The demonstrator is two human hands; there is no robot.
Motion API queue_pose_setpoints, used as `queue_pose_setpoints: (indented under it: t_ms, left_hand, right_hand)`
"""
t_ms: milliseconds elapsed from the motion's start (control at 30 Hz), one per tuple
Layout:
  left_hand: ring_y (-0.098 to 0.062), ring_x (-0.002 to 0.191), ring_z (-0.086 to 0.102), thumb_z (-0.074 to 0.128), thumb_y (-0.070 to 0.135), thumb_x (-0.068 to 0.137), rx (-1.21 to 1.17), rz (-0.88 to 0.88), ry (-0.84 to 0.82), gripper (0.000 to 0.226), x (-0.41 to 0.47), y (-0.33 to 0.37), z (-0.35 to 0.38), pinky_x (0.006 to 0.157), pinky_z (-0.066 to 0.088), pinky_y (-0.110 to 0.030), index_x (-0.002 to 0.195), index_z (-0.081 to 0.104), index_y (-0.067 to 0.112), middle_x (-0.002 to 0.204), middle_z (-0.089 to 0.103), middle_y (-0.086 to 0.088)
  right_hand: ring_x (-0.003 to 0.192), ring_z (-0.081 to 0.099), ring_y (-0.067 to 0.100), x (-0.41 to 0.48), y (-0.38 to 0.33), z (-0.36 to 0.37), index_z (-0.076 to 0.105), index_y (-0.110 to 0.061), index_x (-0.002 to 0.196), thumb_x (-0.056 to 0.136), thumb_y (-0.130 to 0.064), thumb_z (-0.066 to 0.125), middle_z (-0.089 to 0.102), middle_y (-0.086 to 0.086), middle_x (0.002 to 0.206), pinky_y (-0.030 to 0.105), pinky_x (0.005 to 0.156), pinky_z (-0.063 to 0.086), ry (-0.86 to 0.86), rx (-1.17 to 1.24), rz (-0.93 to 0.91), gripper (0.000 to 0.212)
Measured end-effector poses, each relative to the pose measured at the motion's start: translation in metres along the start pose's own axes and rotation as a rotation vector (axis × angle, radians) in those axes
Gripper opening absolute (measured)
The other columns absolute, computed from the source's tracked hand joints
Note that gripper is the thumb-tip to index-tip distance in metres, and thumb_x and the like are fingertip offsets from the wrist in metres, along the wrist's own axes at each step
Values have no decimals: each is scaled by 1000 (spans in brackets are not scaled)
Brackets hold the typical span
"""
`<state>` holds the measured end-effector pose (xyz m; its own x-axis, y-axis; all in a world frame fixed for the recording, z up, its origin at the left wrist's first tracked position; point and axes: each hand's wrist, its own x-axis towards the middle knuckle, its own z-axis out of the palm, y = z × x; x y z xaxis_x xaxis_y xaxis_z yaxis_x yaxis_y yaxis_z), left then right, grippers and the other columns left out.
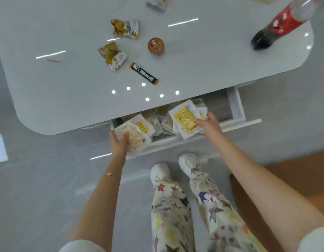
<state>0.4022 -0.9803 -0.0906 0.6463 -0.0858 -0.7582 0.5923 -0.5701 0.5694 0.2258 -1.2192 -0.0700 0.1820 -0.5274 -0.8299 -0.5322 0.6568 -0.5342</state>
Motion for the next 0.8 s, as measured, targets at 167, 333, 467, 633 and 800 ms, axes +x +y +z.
queue_pose_setpoints:
  t_ms: [167, 333, 467, 633, 800]
  left_hand:
    - [-22, 106, 55, 52, 22, 98, 28, -7, 38, 45, 78, -45, 25, 86, 52, -43, 138, 33, 21, 123, 51, -2]
    - [-20, 104, 52, 51, 26, 98, 101, -22, 37, 44, 114, -60, 36, 87, 48, -37, 136, 31, 20, 118, 48, 1]
    - [-19, 112, 50, 54, 25, 97, 175, -7, 75, 50, 108, -56, 34, 89, 43, -30, 139, 28, 14, 129, 49, -4]
    - [-26, 132, 40, 53, 23, 96, 331, 179, 71, 57, 46, -18, 12, 104, 36, -37, 146, 27, 17, 146, 40, -9]
    - [-28, 118, 48, 53, 25, 95, 527, 491, 65, 37, -52, 48, -17, 93, 38, -33, 131, 48, 15, 128, 54, -10]
  right_hand:
    - [96, 65, 22, 99, 35, 32, 55, -19, 111, 87, -8, 65, 64, 5, 112, 37, 73, 56, -97, -75, 74, 29]
    - [86, 64, 18, 130, 52, 53, 55, -16, 112, 87, -9, 65, 64, 1, 102, 33, 67, 54, -92, -89, 39, 29]
    - [101, 59, 21, 123, 55, 59, 52, -13, 122, 86, -11, 66, 59, 0, 111, 31, 73, 51, -7, -284, -75, 38]
    - [119, 52, 21, 55, 17, 38, 45, -14, 136, 90, -13, 60, 53, 4, 133, 24, 83, 38, 33, -608, -297, 48]
    - [122, 50, 21, -40, -51, 11, 53, -16, 131, 87, -19, 61, 56, 2, 130, 29, 99, 40, -28, -802, -538, 44]
